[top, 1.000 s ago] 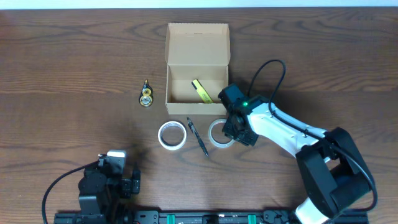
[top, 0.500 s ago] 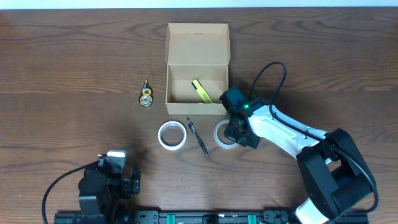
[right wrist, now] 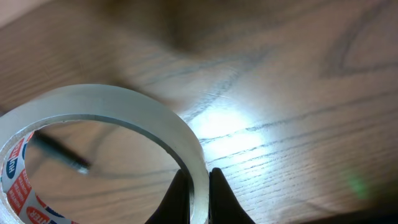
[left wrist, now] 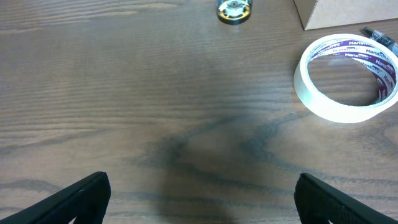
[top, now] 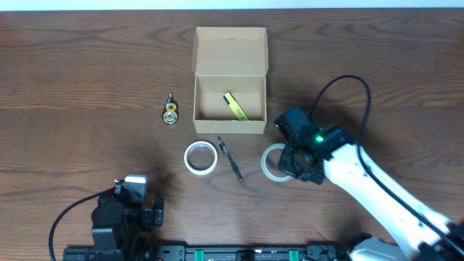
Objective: Pack container
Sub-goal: 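Move the right gripper to the right clear tape roll and grasp its rim, then lift the tape roll into the box and release it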
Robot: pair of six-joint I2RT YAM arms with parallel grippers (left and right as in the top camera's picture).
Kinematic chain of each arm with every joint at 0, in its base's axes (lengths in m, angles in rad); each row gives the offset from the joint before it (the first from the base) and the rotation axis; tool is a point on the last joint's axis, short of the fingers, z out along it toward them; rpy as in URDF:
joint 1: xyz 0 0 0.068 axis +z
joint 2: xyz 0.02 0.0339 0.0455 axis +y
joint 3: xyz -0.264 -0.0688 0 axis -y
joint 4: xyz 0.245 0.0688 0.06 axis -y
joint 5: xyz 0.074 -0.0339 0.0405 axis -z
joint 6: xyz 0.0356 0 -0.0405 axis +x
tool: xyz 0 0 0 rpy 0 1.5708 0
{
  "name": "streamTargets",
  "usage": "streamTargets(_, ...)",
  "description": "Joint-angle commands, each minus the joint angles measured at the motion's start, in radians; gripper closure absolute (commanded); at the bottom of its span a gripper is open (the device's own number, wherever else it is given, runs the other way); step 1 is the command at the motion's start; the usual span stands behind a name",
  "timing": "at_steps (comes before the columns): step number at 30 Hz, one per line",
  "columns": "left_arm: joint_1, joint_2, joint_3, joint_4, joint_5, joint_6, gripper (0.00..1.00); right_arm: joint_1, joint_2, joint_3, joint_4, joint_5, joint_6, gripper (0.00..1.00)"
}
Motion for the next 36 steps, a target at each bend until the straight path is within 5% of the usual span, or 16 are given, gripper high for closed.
streamTargets(1, -0.004, -0.006, -0.017, -0.043, -0.007, 0.014, 0.05, 0.008, -0.063, 0.018, -0.001, 0.014, -0.123, 0.99)
streamTargets(8, -0.004, -0.006, -0.017, -0.043, -0.007, 0.014, 0.05, 0.007, -0.015, 0.197, 0.036, 0.116, -0.380, 0.99)
streamTargets(20, -0.004, -0.006, -0.017, -0.043, -0.007, 0.014, 0.05, -0.026, 0.357, 0.492, 0.301, 0.183, -0.758, 0.99)
streamTargets(30, -0.004, -0.006, -0.017, -0.043, -0.007, 0.014, 0.04, -0.025, 0.451, 0.512, 0.477, 0.145, -1.108, 0.97)
streamTargets(36, -0.004, -0.006, -0.017, -0.043, -0.007, 0.014, 0.05, -0.025, 0.478, 0.512, 0.500, 0.092, -1.167, 0.99)
